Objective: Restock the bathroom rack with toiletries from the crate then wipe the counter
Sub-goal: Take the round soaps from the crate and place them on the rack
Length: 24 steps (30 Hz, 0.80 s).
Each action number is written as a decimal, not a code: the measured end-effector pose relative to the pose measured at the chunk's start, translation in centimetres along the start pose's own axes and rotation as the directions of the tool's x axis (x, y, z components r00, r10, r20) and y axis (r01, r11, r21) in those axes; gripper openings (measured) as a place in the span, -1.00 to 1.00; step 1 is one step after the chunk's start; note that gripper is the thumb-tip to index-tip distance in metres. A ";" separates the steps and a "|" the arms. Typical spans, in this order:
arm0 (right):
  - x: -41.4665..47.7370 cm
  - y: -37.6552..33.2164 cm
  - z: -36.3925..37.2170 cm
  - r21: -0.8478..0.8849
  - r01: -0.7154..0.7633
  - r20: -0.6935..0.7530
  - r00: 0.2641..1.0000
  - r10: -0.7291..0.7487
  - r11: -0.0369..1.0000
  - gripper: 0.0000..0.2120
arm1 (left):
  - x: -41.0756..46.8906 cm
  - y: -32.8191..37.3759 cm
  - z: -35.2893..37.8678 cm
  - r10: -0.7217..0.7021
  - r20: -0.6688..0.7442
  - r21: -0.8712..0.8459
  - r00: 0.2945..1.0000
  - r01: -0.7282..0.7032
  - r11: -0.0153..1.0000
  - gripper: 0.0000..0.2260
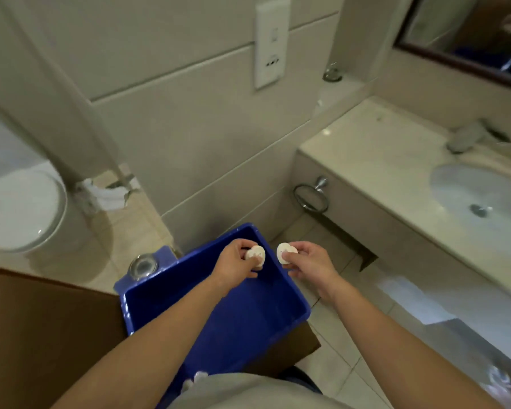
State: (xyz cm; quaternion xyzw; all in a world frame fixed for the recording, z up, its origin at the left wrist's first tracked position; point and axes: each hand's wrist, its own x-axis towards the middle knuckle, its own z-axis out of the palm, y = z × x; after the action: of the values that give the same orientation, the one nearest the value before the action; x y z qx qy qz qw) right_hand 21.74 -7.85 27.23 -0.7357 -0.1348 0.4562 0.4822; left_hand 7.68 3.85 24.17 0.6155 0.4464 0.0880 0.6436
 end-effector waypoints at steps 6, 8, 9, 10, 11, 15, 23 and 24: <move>-3.8 -2.4 -5.2 0.115 0.087 -0.179 0.982 -0.065 0.990 -0.77 | -0.7 6.5 3.5 0.076 0.157 0.018 0.985 -0.080 0.997 -0.79; -5.0 -2.9 -7.2 0.130 0.120 -0.233 0.969 -0.087 0.984 -0.78 | -1.0 8.4 5.1 0.115 0.205 0.036 0.972 -0.124 0.992 -0.79; -5.6 -3.1 -8.1 0.139 0.134 -0.263 0.960 -0.094 0.981 -0.79 | -1.2 9.3 6.0 0.134 0.231 0.047 0.964 -0.149 0.988 -0.79; -6.2 -3.2 -9.1 0.152 0.148 -0.291 0.952 -0.099 0.977 -0.80 | -1.5 10.3 7.0 0.154 0.256 0.056 0.954 -0.174 0.983 -0.79; -6.8 -3.4 -10.1 0.164 0.162 -0.317 0.943 -0.103 0.973 -0.82 | -1.7 11.1 8.1 0.173 0.278 0.060 0.945 -0.197 0.979 -0.80; -9.4 -3.9 -14.7 0.205 0.217 -0.412 0.904 -0.117 0.954 -0.86 | -2.7 14.2 12.8 0.247 0.345 0.070 0.905 -0.287 0.955 -0.81; -15.8 -2.1 -26.6 0.211 0.331 -0.606 0.783 -0.143 0.920 -0.83 | -5.9 18.2 25.9 0.319 0.460 0.082 0.828 -0.397 0.914 -0.79; -16.7 -1.8 -28.3 0.208 0.339 -0.615 0.775 -0.147 0.918 -0.83 | -6.5 18.4 27.7 0.326 0.474 0.082 0.818 -0.410 0.908 -0.79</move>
State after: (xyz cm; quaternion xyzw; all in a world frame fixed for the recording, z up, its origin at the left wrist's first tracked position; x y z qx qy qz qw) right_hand 35.69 -34.15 41.09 -0.7321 -0.0014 0.1544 0.6635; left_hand 30.85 -16.02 38.90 0.7493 0.1637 0.0256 0.6412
